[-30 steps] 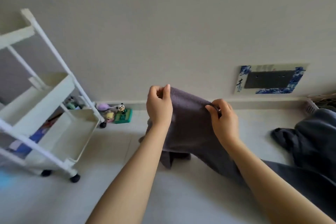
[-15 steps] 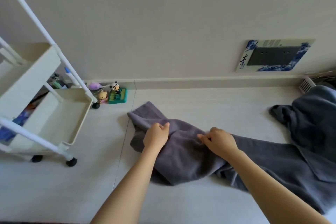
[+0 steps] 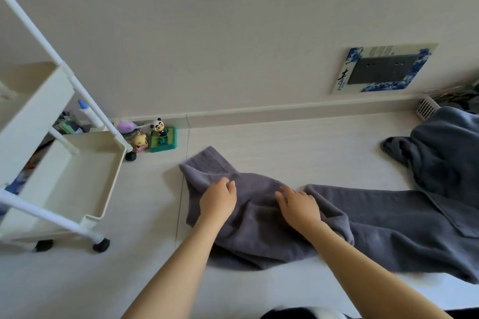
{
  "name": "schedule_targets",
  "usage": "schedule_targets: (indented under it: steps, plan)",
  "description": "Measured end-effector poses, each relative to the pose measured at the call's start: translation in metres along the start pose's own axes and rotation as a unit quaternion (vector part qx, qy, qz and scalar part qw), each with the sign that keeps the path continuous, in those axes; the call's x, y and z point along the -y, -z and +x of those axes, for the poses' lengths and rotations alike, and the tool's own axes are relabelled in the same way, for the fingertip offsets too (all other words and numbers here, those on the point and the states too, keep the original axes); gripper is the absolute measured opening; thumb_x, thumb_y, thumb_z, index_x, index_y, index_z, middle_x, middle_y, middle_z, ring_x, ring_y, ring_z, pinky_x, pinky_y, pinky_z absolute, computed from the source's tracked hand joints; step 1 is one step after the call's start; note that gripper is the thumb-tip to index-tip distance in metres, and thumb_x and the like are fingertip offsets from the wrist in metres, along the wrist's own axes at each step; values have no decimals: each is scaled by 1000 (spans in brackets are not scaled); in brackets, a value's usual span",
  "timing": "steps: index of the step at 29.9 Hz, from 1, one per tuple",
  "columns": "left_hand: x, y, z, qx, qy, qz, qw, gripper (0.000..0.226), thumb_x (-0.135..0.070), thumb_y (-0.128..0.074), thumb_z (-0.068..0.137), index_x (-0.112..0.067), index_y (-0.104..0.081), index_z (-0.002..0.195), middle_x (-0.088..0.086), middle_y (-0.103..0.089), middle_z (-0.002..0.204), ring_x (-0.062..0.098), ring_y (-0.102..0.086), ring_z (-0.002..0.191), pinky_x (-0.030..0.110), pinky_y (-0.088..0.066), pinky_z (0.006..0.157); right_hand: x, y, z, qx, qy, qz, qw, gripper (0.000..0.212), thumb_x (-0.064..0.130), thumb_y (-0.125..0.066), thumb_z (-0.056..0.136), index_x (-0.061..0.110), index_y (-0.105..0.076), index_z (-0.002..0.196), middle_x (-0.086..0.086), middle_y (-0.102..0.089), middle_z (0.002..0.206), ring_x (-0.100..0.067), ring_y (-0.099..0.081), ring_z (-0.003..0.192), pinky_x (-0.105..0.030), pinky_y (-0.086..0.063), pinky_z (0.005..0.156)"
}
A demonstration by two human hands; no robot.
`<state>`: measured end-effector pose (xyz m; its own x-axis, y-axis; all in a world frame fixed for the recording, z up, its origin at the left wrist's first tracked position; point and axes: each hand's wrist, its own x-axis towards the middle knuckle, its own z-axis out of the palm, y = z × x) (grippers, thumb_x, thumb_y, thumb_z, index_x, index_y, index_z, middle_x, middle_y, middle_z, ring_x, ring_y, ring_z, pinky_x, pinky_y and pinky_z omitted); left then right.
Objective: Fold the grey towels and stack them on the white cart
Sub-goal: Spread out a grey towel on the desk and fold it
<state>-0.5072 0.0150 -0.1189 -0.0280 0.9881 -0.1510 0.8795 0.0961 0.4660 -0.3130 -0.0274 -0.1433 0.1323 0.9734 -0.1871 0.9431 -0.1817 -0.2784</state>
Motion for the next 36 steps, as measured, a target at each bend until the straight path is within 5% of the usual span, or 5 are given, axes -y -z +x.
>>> schedule_targets:
  steps: [10,18,23,28,36]
  plan:
    - [34,-9,54,63,-18,166,984,52,-42,-23,101,-19,-25,147,6,-34,150,23,-21,142,51,4,115,41,-14,54,75,107,86,988,44,38,-39,99,30,-37,142,4,-35,149,-21,-29,136,-34,-22,111]
    - [46,-1,73,55,-55,87,993,35,-37,-34,100,-16,-60,109,8,-56,117,28,-49,114,38,-29,98,79,-19,83,95,113,118,982,38,43,-31,100,37,-46,134,11,-49,137,-16,-32,130,-34,-17,104]
    - [38,26,82,26,-87,-97,991,32,-33,-48,96,-8,-67,95,17,-69,93,31,-61,94,34,-44,84,96,-1,96,121,98,252,955,31,39,-43,98,15,-61,87,-1,-61,81,-18,-54,85,-26,-34,76]
    - [49,53,90,94,-39,-140,985,53,-57,-49,89,-6,-64,84,14,-66,83,26,-61,80,28,-40,64,71,48,105,-21,36,428,903,29,24,-52,96,18,-54,67,10,-45,58,3,-41,53,-17,-33,55]
    - [40,92,87,95,-52,-189,976,43,-47,-58,88,-13,-45,65,2,-35,62,13,-35,58,30,-27,58,16,86,106,-119,-71,484,864,40,35,-51,94,-1,-51,76,-6,-38,69,-17,-37,67,-32,-29,62]
